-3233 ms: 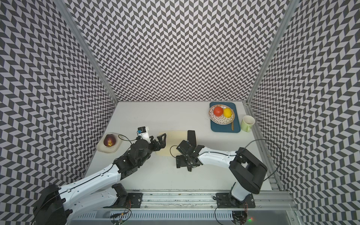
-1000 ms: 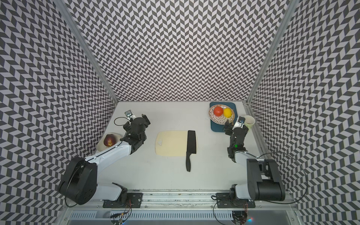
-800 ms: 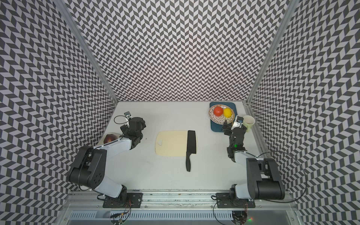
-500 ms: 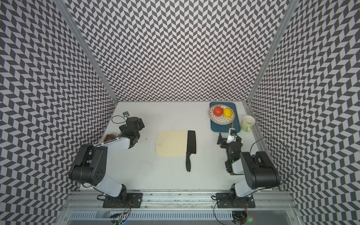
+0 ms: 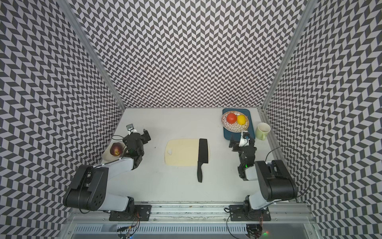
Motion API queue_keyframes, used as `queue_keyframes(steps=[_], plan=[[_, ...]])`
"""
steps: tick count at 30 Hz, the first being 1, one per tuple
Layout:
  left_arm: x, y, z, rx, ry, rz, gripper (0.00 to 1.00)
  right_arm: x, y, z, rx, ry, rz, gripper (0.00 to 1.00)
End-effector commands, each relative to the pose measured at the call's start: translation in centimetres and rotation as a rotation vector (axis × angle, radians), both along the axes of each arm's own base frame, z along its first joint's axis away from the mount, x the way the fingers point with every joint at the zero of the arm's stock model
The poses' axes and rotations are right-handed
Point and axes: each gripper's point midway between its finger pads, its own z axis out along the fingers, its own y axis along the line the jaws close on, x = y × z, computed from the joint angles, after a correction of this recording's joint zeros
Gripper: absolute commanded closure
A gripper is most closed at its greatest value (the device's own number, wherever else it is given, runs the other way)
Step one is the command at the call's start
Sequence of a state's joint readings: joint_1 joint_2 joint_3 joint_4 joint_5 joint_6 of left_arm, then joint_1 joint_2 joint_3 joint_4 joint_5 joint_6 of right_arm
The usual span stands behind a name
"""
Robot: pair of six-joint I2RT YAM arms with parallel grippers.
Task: Align the knife with the edge of the cutting board
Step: Reset both arms
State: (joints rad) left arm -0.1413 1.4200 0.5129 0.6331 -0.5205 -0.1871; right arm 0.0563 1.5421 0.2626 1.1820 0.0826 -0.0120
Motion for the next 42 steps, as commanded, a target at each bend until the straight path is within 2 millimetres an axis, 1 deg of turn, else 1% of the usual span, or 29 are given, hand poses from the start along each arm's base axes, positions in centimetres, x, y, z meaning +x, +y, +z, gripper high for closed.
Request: queue_keyframes(steps=[1, 4, 7, 9, 10, 11, 12, 13, 14, 17, 18, 19, 20, 22, 23, 28, 42], plan=[[-0.3, 0.0, 2.5, 0.000, -0.111, -0.030, 0.00, 0.3, -0.1, 1.4, -0.003, -0.045, -0.010, 0.00], [0.2, -0.5, 2.4, -0.012, -0.106, -0.098, 0.00, 0.3, -0.1, 1.4, -0.003, -0.046, -0.010, 0.00], [-0.2, -0.2, 2.4, -0.017, -0.112, -0.100, 0.00, 0.3, -0.1, 1.4, -0.003, -0.045, -0.010, 0.00], [-0.1, -0.3, 1.5, 0.024, -0.045, -0.118, 0.00, 0.3, -0.1, 1.4, -0.003, -0.046, -0.011, 0.00], [-0.1, -0.1, 0.1, 0.047, 0.009, -0.111, 0.00, 0.3, -0.1, 1.4, -0.003, -0.045, -0.010, 0.00], [-0.3, 0.3, -0.4, 0.060, 0.017, -0.091, 0.00, 0.3, -0.1, 1.4, -0.003, -0.046, -0.010, 0.00], [-1.1, 0.6, -1.5, 0.063, 0.020, -0.072, 0.00, 0.3, -0.1, 1.4, -0.003, -0.045, -0.010, 0.00], [-1.3, 0.5, -0.8, 0.054, -0.051, -0.076, 0.00, 0.3, -0.1, 1.4, -0.003, -0.045, -0.011, 0.00], [-1.6, 0.4, -0.5, 0.053, -0.084, -0.084, 0.00, 0.3, -0.1, 1.4, -0.003, -0.046, -0.009, 0.00], [-0.5, -0.9, -0.4, 0.087, -0.079, -0.171, 0.00, 0.3, -0.1, 1.4, -0.003, -0.045, -0.011, 0.00], [-0.7, -1.4, -0.1, 0.101, -0.115, -0.214, 0.00, 0.3, -0.1, 1.4, -0.003, -0.046, -0.010, 0.00], [-1.3, -1.8, 0.1, 0.117, -0.169, -0.239, 0.00, 0.3, -0.1, 1.5, -0.003, -0.047, -0.010, 0.00], [-2.1, -1.5, -0.5, 0.115, -0.189, -0.234, 0.00, 0.3, -0.1, 1.5, -0.003, -0.046, -0.010, 0.00], [-2.6, -0.9, -0.7, 0.114, -0.208, -0.195, 0.00, 0.3, -0.1, 1.5, -0.003, -0.047, -0.009, 0.00], [-2.4, -0.8, -1.2, 0.105, -0.174, -0.196, 0.00, 0.3, -0.1, 1.4, -0.004, -0.045, -0.009, 0.00], [-2.1, -0.8, -1.1, 0.089, -0.173, -0.210, 0.00, 0.3, -0.1, 1.5, -0.003, -0.047, -0.009, 0.00], [-2.2, -0.8, -1.1, 0.092, -0.177, -0.211, 0.00, 0.3, -0.1, 1.5, -0.003, -0.047, -0.010, 0.00]])
